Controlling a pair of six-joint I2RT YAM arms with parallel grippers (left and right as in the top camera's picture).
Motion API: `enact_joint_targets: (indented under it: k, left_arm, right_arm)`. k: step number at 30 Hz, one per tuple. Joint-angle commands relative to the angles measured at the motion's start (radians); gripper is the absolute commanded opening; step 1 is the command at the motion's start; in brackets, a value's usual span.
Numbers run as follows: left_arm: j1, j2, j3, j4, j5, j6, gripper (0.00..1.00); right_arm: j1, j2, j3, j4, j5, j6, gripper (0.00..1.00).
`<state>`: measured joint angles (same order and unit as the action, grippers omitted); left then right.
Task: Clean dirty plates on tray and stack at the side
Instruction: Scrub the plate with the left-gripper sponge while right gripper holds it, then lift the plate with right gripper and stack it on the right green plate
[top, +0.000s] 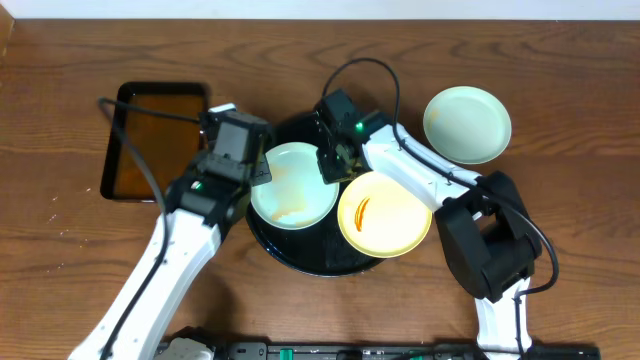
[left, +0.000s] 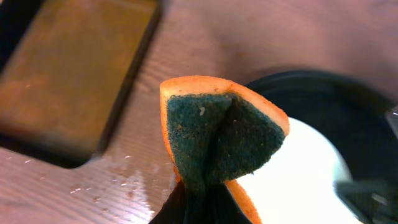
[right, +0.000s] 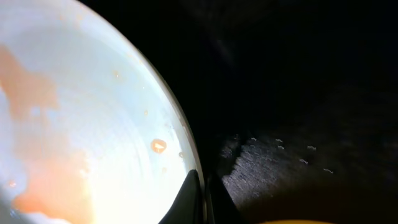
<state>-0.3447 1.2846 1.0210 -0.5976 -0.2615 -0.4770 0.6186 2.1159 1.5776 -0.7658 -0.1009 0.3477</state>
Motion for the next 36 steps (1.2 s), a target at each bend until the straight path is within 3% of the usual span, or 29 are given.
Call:
enact_joint_targets:
  k: [1,8,14,29,36]
  left_arm:
    - [0.002,-0.036,0.017,-0.019,0.071,0.001,0.07]
    - [0.011,-0.029,0.017,-0.033,0.067,-0.030,0.08]
    - [0.082,-0.010,0.017,-0.035,0.092,-0.108,0.08]
    - [0.118,0.197,0.015,-0.012,0.438,-0.108,0.08]
    - [0.118,0.317,0.015,0.008,0.506,-0.108,0.07]
  right_arm:
    - [-0.003,-0.050,0.096,-0.054,0.127,-0.058,0.01]
    - [-0.004,-0.106,0.285,-0.241,0.370,-0.122,0.01]
    - [-0.003,-0.167,0.372,-0.309,0.459,-0.250,0.01]
    - [0.051,-0.238,0.391,-0.283,0.995,-0.587,0.01]
    - [0.070,-0.238,0.392,-0.244,1.076,-0.663,0.01]
